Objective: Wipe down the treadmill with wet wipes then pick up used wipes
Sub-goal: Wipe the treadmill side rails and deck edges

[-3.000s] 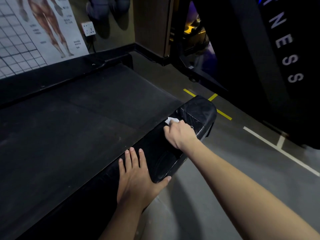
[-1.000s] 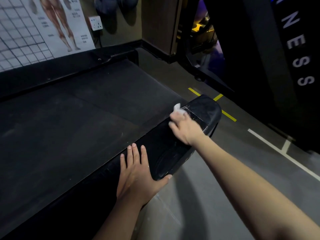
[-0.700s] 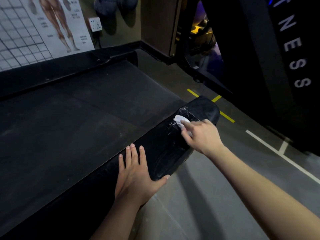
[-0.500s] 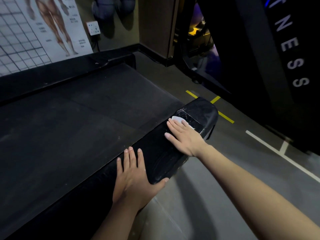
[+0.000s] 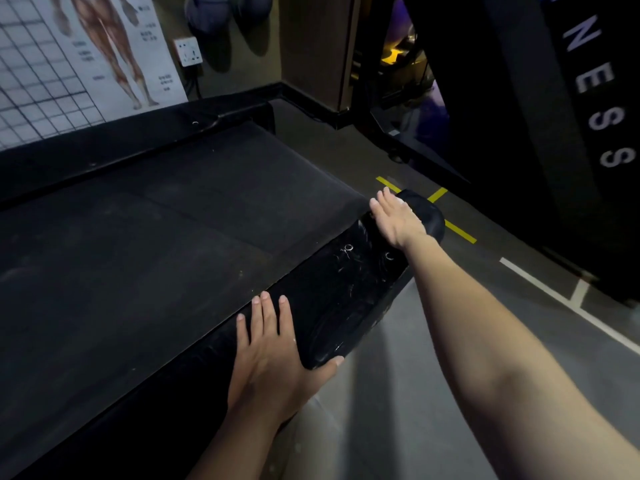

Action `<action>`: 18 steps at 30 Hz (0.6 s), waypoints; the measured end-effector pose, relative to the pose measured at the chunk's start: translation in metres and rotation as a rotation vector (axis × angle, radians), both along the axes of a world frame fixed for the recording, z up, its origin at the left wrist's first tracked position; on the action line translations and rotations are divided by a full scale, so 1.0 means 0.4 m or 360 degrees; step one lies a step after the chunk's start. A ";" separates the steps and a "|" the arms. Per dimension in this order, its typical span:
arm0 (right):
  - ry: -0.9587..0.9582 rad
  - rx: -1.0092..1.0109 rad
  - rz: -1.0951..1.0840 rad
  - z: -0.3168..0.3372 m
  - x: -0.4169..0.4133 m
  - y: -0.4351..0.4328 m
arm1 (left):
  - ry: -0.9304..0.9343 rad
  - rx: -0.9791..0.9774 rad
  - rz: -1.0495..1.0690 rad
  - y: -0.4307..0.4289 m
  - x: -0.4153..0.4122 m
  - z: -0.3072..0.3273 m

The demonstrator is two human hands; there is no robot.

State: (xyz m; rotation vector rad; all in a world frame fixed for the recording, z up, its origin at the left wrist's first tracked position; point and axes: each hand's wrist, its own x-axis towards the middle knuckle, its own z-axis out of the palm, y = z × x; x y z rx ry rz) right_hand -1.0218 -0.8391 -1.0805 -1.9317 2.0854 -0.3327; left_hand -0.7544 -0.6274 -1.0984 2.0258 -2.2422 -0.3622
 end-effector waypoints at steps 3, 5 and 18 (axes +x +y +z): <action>-0.0302 0.0041 0.0043 0.033 0.059 0.084 | 0.0075 -0.0024 -0.0008 0.000 0.002 -0.003; -0.0124 0.0036 0.0461 0.032 0.112 0.171 | 0.0096 -0.0032 -0.0005 0.000 0.003 -0.006; 0.0093 -0.0073 0.0319 -0.023 -0.049 0.031 | -0.0031 -0.0001 -0.0012 -0.007 0.003 -0.018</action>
